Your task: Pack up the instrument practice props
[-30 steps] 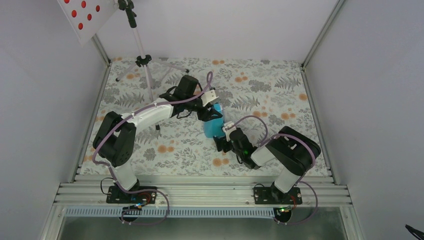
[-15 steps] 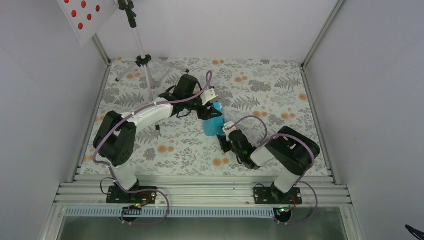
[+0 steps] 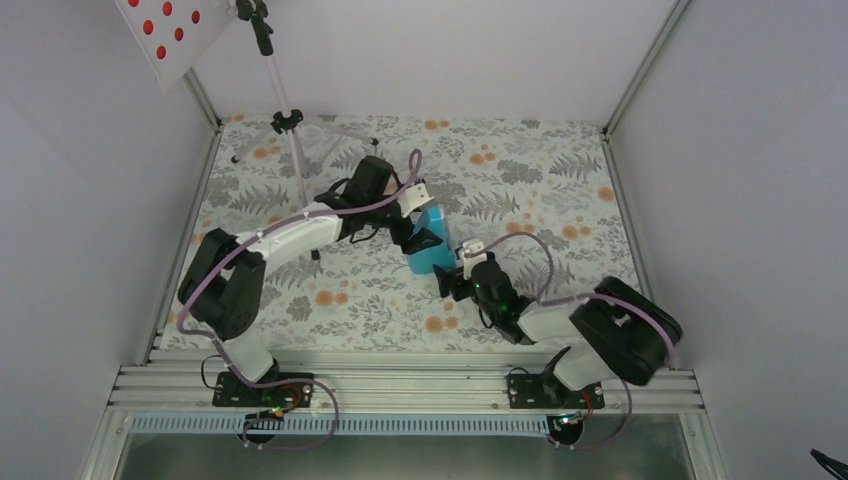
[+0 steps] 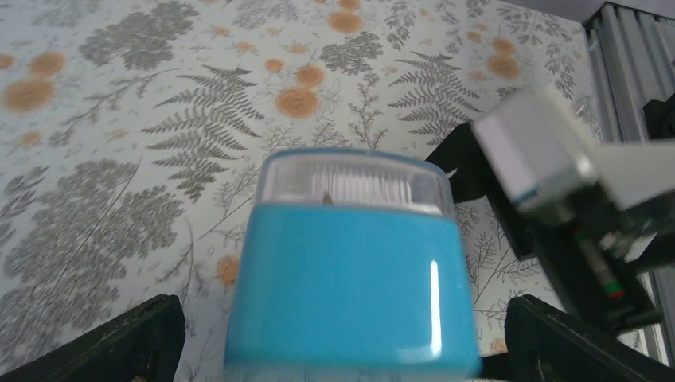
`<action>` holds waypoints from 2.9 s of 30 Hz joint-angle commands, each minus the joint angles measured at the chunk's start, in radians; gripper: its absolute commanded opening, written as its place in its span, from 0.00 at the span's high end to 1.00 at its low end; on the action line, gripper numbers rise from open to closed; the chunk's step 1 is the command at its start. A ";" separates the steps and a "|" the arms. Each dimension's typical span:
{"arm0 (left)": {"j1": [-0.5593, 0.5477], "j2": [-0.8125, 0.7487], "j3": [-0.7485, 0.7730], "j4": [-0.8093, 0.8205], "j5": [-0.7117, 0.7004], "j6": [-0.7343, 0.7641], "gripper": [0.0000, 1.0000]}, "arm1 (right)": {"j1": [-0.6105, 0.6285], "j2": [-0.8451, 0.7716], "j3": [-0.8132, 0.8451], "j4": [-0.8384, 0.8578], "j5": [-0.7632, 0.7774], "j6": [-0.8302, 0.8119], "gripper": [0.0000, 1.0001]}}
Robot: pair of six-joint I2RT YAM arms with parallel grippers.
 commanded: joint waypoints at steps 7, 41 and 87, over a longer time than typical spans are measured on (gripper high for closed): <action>0.075 -0.463 -0.183 0.148 -0.303 -0.257 0.00 | 0.001 -0.459 0.055 -0.377 -0.002 0.096 0.00; 0.684 -0.854 -0.541 -0.052 -0.303 -0.674 0.00 | -0.313 -0.065 0.498 -0.567 0.087 0.016 0.29; 0.405 -0.355 -0.467 0.558 -0.408 -0.856 0.98 | -0.536 -0.481 0.494 -0.628 -0.513 0.031 0.00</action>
